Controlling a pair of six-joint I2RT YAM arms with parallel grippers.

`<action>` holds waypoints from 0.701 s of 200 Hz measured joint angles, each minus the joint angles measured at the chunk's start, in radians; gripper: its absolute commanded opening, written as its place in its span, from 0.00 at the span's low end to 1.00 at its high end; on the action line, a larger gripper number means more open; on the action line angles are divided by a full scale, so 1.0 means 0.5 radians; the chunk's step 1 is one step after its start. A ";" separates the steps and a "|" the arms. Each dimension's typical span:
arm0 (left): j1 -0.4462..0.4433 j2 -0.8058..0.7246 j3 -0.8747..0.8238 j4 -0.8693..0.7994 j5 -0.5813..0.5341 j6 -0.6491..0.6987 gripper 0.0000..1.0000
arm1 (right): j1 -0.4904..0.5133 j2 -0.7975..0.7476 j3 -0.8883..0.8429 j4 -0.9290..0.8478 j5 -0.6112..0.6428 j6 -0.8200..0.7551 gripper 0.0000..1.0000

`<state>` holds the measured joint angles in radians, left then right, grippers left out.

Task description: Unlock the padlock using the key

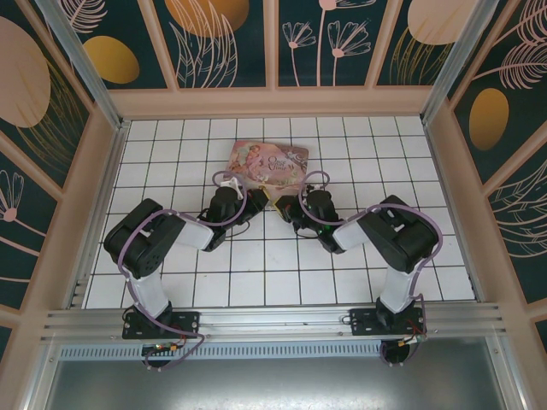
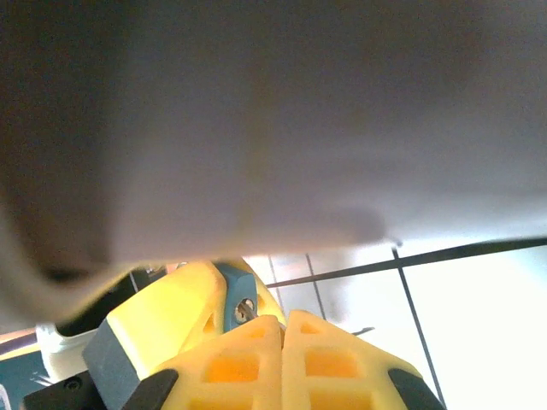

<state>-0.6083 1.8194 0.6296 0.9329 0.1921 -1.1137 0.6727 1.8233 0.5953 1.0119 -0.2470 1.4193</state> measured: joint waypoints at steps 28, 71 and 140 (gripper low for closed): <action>0.000 -0.006 0.000 0.020 0.002 0.001 0.00 | -0.005 0.010 -0.030 0.098 0.000 0.108 0.00; -0.001 -0.006 0.000 0.024 0.016 0.006 0.00 | -0.005 -0.005 -0.045 0.098 0.000 0.105 0.00; -0.003 0.010 0.000 0.068 0.164 -0.056 0.00 | -0.005 -0.243 -0.040 -0.343 0.001 -0.323 0.00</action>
<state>-0.6098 1.8244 0.6296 0.9668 0.2741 -1.1419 0.6701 1.7016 0.5755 0.8402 -0.2466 1.2579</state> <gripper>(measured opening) 0.133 0.049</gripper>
